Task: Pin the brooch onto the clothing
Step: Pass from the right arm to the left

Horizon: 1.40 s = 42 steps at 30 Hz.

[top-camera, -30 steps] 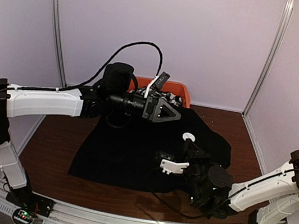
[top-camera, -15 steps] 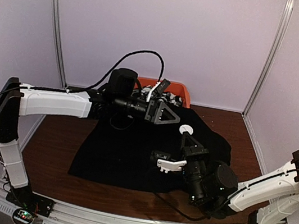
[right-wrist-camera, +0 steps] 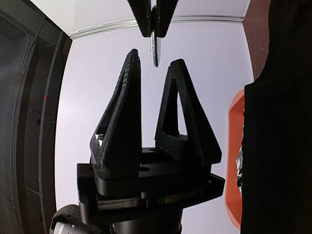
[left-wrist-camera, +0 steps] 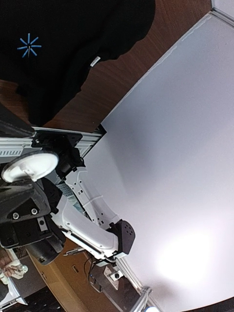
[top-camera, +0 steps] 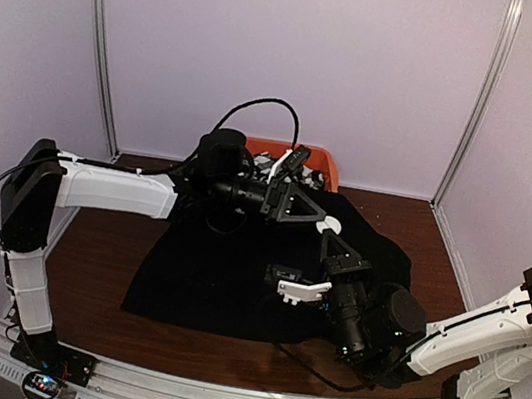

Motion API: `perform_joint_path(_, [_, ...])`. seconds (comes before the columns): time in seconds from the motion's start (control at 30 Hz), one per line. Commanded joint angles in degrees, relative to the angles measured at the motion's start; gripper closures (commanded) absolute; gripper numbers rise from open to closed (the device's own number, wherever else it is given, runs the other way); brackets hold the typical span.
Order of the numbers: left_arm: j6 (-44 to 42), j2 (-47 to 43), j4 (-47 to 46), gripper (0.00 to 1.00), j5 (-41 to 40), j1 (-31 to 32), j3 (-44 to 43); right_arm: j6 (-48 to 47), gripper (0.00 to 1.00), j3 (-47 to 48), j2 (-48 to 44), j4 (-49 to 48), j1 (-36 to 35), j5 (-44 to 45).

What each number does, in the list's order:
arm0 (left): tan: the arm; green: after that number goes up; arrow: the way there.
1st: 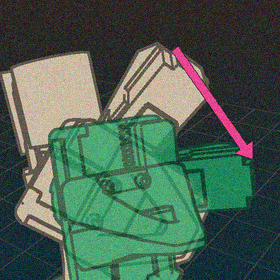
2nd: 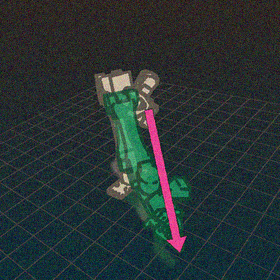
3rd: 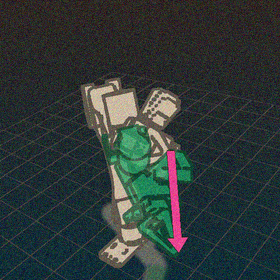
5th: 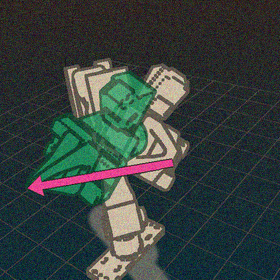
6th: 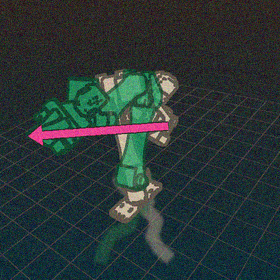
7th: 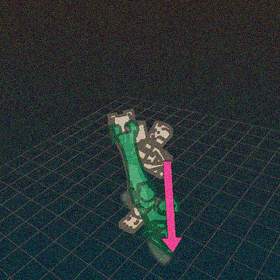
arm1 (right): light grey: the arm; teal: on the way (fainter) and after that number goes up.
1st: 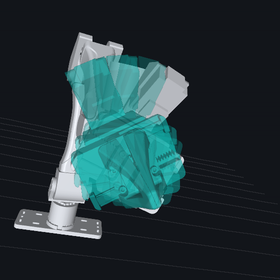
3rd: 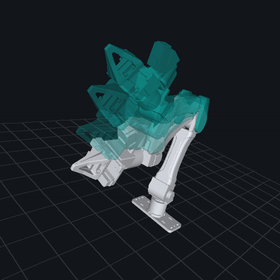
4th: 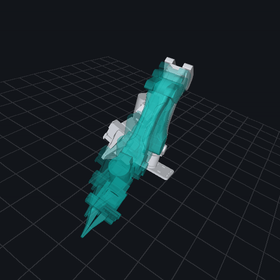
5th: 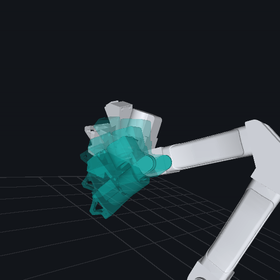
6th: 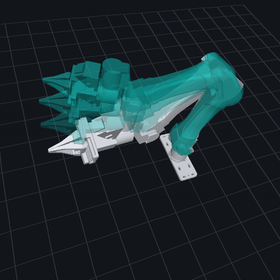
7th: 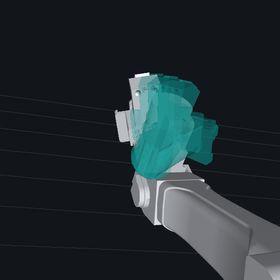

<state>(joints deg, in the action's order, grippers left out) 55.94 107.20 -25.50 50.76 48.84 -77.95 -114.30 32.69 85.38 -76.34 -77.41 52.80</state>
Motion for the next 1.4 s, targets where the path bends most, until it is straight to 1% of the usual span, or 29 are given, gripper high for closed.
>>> perform_joint_path(0.0, [3.49,0.19,-8.13,0.68,2.77,-0.25,2.09,-6.83,1.0,0.67,-0.37,-21.04,-0.38,0.48])
perform_joint_path(0.33, [5.43,-0.22,-9.04,0.68,4.08,-0.15,3.72,-7.22,1.0,0.38,-0.13,-20.96,0.6,1.96])
perform_joint_path(0.77, [5.69,0.69,-9.86,0.7,4.58,-0.12,3.07,-7.11,1.0,0.64,1.8,-20.96,0.93,1.69])
perform_joint_path(0.93, [6.0,1.06,-10.49,0.77,4.59,-0.07,3.49,-7.04,1.0,0.94,2.38,-20.97,0.94,1.76])
perform_joint_path(1.07, [6.35,1.28,-11.04,0.79,4.68,-0.08,3.6,-6.92,1.0,0.8,2.8,-20.98,0.72,1.63])
perform_joint_path(1.27, [8.47,2.24,-13.88,0.91,5.37,-0.06,3.43,-6.81,1.0,0.85,3.19,-20.99,0.59,1.43])
perform_joint_path(1.37, [9.45,2.87,-14.96,0.94,5.74,-0.06,3.33,-7.19,1.0,0.81,3.58,-21.01,0.59,1.35])
